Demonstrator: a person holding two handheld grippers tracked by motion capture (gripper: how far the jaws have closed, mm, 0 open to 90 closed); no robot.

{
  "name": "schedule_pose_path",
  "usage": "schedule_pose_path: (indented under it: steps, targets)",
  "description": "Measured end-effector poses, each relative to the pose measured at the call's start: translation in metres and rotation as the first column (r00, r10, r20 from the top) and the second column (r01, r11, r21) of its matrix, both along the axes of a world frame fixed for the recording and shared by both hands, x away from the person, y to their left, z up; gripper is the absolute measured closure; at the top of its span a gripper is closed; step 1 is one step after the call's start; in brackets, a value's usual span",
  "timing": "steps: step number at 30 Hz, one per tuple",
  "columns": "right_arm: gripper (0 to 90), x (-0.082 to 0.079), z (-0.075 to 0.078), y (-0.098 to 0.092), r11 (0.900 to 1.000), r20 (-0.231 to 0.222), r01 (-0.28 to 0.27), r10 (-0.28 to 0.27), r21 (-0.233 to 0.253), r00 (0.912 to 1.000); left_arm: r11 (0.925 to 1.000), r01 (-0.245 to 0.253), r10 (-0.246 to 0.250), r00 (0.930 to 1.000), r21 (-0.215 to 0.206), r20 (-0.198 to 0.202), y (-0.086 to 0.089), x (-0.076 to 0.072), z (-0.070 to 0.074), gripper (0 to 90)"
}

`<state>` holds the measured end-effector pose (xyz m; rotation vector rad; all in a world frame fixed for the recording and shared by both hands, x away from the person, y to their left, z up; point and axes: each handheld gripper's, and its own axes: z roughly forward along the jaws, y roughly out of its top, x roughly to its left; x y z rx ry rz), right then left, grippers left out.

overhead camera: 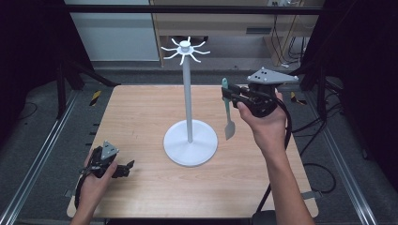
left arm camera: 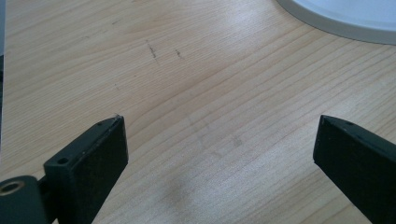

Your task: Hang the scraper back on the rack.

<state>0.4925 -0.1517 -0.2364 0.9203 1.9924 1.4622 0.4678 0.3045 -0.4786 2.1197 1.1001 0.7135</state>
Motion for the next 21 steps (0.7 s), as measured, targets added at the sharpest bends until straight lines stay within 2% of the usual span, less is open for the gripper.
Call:
schedule_pose_path:
  steps: [10,21]
  targets:
    - [74.5,0.001,0.011,0.008,1.000,0.019,-0.014,0.014,0.006,0.9997,1.0000,0.002,-0.002,1.0000,-0.001,-0.001,0.000,0.000,0.000,2.9]
    - [74.5,0.002,0.015,0.014,1.000,0.028,-0.025,0.025,0.017,0.9993,1.0000,0.001,-0.001,1.0000,0.001,-0.002,0.000,0.000,0.000,2.8]
